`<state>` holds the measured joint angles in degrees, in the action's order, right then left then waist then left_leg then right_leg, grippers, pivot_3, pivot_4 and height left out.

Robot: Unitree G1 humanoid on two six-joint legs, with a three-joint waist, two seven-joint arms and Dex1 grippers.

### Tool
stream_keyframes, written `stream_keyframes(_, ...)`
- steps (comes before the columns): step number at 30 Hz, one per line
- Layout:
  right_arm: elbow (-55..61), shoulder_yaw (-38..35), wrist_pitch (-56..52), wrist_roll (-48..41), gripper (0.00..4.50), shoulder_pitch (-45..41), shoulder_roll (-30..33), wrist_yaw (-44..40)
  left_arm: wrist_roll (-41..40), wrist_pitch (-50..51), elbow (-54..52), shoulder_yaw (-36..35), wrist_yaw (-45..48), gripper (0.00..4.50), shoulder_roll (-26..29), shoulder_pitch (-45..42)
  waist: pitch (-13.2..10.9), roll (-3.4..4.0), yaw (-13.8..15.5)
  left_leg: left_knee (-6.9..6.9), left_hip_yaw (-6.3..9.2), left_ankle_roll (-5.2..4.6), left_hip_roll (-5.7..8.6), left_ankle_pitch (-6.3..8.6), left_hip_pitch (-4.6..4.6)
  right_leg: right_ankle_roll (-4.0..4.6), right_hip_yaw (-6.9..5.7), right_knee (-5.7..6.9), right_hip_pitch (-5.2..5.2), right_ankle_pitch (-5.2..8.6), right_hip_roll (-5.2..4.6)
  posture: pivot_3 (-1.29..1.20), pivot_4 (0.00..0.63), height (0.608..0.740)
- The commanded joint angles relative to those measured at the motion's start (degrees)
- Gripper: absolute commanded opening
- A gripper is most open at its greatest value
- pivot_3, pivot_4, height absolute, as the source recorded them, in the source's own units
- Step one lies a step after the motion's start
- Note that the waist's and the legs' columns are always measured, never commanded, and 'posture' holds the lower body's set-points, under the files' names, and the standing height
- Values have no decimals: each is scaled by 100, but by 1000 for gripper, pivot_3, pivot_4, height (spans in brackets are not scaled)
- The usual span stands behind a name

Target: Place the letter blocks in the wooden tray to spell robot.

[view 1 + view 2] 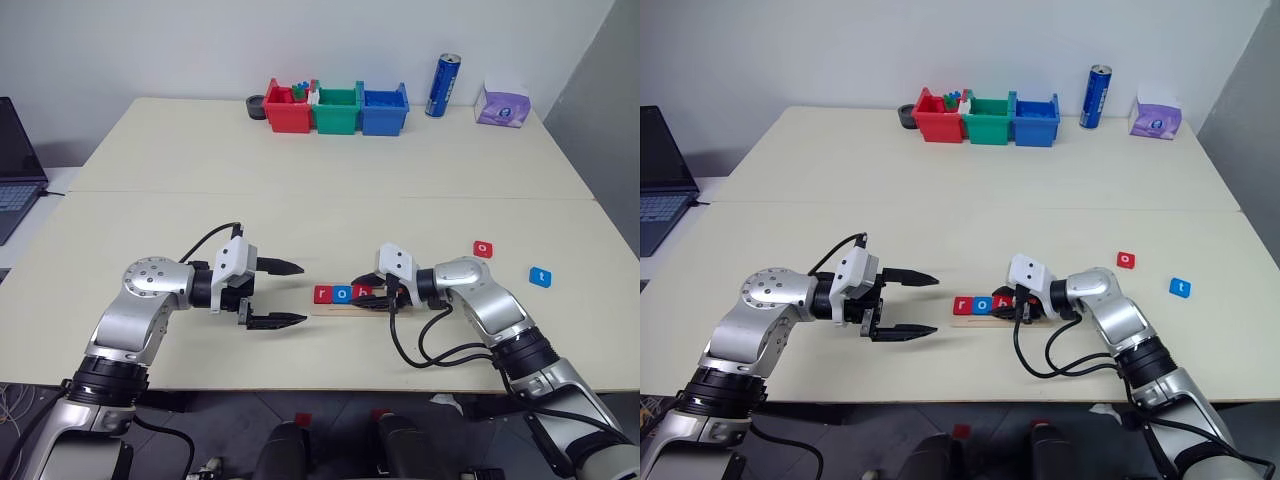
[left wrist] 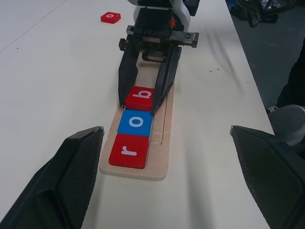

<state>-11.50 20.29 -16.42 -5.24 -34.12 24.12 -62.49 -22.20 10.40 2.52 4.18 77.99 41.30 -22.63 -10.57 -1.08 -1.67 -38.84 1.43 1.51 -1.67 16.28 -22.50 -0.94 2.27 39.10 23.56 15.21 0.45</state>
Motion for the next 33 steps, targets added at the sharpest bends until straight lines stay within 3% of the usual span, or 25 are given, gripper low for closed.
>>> stream_keyframes(1, 28, -52, 126, 38, 1427, -85, 55, -44, -13, -81, -183, -81, -40, 4500, 20, -39, 0, 0, 0, 0, 0, 0, 0, 0, 0, 0, 0, 0, 0, 0, 0, 0, 150, 740)
stream_keyframes(33, 65, -199, -38, -166, 1427, -174, 76, -319, 8, -123, -109, -62, -63, 4500, -1, -96, 0, 0, 0, 0, 0, 0, 0, 0, 0, 0, 0, 0, 0, 0, 0, 0, 150, 740)
